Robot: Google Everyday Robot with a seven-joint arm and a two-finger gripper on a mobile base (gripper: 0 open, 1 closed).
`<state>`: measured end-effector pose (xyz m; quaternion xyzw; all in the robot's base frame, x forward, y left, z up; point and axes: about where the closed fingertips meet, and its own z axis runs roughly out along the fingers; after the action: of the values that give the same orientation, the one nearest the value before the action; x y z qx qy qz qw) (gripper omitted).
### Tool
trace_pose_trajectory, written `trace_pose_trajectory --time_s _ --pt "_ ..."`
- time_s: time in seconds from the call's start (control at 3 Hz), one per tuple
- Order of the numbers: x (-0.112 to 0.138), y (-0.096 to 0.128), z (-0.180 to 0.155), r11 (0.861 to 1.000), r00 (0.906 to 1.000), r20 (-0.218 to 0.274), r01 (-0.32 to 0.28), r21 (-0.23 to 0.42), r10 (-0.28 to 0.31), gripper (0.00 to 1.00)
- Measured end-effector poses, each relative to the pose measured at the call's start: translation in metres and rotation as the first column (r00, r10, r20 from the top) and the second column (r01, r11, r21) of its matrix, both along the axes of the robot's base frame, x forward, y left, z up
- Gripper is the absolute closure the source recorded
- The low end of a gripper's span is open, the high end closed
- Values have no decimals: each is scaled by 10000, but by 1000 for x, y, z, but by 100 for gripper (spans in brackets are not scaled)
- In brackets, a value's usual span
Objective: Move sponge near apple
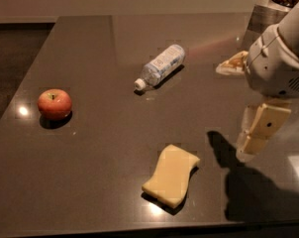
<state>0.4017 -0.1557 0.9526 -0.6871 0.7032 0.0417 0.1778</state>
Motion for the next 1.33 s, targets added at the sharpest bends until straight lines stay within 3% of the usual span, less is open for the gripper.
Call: trace_pose_trajectory --time_s 0.33,0.67,1.0,1.33 --pt "-20 29 -28 9932 9923 -459 -1144 232 1154 0" --pt "-42 65 -68 9723 9657 -1126 -2320 293 2338 0" --pt "-54 88 -96 9571 9445 -1563 -2886 262 2891 0" --pt "-59 101 -113 9520 9367 -1726 -3055 214 3045 1"
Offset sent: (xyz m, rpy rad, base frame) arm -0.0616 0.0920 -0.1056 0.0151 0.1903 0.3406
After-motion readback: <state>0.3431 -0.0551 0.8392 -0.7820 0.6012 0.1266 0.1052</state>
